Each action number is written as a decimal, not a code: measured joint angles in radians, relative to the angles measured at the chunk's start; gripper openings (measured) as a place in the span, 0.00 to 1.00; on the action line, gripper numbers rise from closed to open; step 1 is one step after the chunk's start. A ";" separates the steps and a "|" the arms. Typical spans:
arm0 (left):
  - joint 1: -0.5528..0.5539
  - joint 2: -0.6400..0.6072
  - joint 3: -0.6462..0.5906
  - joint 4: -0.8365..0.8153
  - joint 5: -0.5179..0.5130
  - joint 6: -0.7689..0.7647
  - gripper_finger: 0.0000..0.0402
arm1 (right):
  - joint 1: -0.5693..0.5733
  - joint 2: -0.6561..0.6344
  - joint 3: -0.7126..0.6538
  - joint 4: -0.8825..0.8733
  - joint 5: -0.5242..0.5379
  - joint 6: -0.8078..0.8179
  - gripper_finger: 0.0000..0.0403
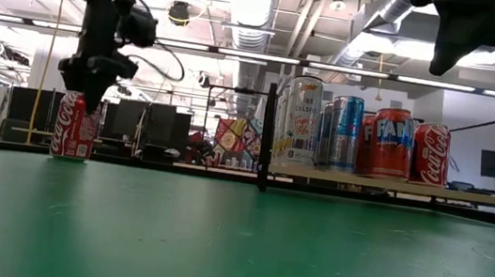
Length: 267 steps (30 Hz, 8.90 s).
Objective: Sort soda cans
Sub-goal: Put the red soda can on the shelf align with the other red soda cans
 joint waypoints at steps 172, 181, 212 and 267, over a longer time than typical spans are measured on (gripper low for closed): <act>-1.427 -0.854 -1.011 1.173 -0.389 -0.168 0.98 | 0.103 0.350 0.045 1.148 0.137 -0.374 0.79; -1.427 -0.850 -1.008 1.081 -0.386 -0.167 0.98 | 0.178 0.350 0.073 1.067 0.401 -0.545 0.79; -1.427 -0.850 -1.008 1.077 -0.381 -0.168 0.98 | 0.287 0.655 0.145 1.264 0.890 -0.518 0.79; -1.427 -0.850 -1.008 1.162 -0.303 -0.522 0.98 | 0.160 0.678 0.144 1.071 0.677 -0.447 0.79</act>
